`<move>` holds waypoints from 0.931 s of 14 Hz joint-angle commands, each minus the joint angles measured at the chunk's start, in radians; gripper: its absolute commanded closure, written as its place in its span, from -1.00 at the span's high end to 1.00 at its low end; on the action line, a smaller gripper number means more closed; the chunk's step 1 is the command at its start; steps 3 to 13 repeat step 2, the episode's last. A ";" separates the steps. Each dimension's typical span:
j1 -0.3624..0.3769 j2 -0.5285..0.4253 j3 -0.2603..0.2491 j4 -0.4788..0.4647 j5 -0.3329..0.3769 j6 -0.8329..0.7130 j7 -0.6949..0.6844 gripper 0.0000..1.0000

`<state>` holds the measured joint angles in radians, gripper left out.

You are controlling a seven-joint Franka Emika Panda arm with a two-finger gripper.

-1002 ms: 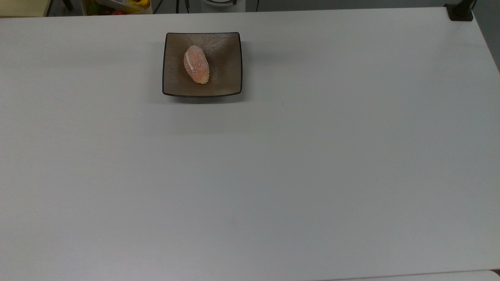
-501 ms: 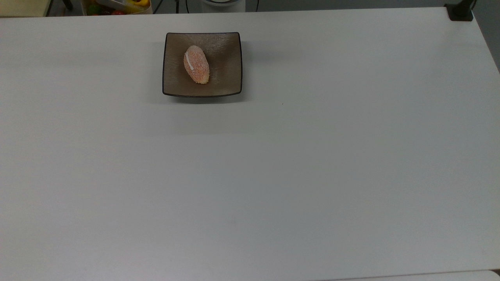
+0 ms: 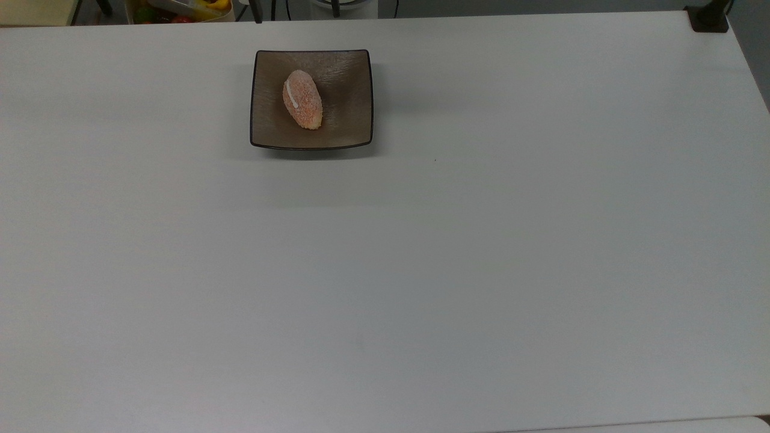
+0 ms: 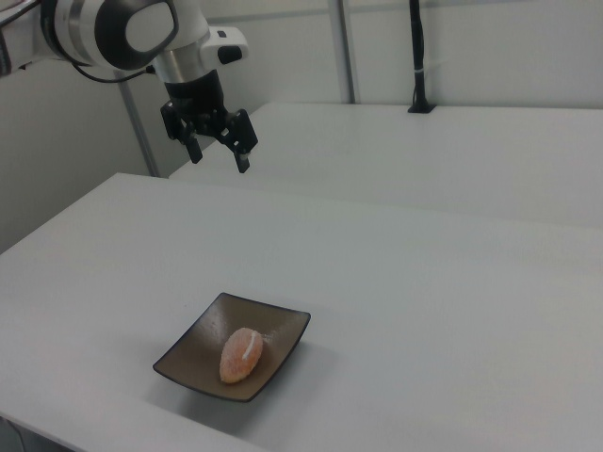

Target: Bread is placed on a ceramic plate

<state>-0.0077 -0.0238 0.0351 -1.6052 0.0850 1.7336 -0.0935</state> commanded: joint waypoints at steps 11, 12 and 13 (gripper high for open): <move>0.023 -0.007 -0.023 -0.013 0.021 0.020 -0.003 1.00; 0.023 -0.007 -0.023 -0.013 0.021 0.020 -0.003 1.00; 0.023 -0.007 -0.023 -0.013 0.021 0.020 -0.003 1.00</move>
